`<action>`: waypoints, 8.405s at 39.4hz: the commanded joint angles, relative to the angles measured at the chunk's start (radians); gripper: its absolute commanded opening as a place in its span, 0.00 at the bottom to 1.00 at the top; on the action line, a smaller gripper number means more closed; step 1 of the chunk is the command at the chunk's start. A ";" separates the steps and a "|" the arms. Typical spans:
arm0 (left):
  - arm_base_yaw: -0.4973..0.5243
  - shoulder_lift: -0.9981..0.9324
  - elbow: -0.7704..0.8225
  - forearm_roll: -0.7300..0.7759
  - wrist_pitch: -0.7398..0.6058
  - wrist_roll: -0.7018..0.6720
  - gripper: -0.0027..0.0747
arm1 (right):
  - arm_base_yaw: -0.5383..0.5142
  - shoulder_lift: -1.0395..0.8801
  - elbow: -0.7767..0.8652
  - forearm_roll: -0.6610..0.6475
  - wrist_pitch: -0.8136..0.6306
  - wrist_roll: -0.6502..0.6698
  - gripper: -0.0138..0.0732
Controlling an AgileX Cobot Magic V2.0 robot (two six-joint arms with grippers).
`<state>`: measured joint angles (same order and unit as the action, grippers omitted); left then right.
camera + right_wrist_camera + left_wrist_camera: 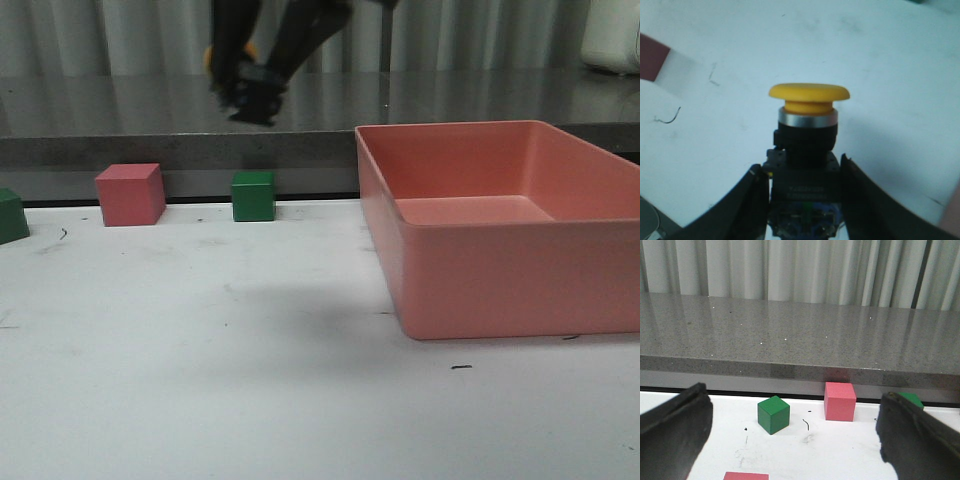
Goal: Place and stand button with both arms
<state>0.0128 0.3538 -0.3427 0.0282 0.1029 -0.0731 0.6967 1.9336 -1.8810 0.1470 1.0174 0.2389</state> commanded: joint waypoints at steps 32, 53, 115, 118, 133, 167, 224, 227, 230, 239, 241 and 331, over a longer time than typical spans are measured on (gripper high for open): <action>-0.005 0.012 -0.036 0.001 -0.076 -0.002 0.86 | 0.073 0.360 -0.269 -0.125 0.046 0.306 0.41; -0.005 0.012 -0.036 0.001 -0.076 -0.002 0.86 | 0.073 0.354 -0.272 -0.125 0.067 0.305 0.76; -0.005 0.012 -0.036 0.001 -0.076 -0.002 0.86 | -0.636 -0.380 0.344 -0.124 0.146 -0.051 0.09; -0.005 0.012 -0.036 0.001 -0.076 -0.002 0.86 | -0.693 -0.449 0.481 -0.124 0.083 -0.084 0.09; -0.005 0.012 -0.036 0.001 -0.076 -0.002 0.86 | -0.698 -0.864 1.070 -0.125 -0.507 -0.202 0.09; -0.005 0.012 -0.036 0.001 -0.086 -0.002 0.86 | -0.638 -1.611 1.512 -0.168 -0.967 -0.202 0.09; -0.502 1.405 -1.057 -0.139 0.811 -0.182 0.86 | -0.638 -1.611 1.512 -0.168 -0.964 -0.202 0.09; -0.502 1.485 -1.134 -0.126 0.860 -0.202 0.86 | -0.638 -1.611 1.512 -0.168 -0.964 -0.202 0.09; -0.502 1.556 -1.194 -0.110 0.906 -0.210 0.86 | -0.638 -1.611 1.512 -0.168 -0.964 -0.202 0.09; -0.473 1.701 -1.349 -0.103 1.019 -0.233 0.86 | -0.638 -1.611 1.512 -0.168 -0.963 -0.202 0.09; -0.462 1.721 -1.371 -0.122 1.030 -0.233 0.86 | -0.638 -1.611 1.512 -0.168 -0.963 -0.202 0.09; -0.291 1.184 -0.164 0.296 -0.991 -0.166 0.25 | -0.638 -1.611 1.512 -0.168 -0.963 -0.202 0.09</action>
<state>-0.2983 1.5476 -0.5308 0.3442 -0.6574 -0.2930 0.0573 0.3168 -0.3434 -0.0089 0.1387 0.0455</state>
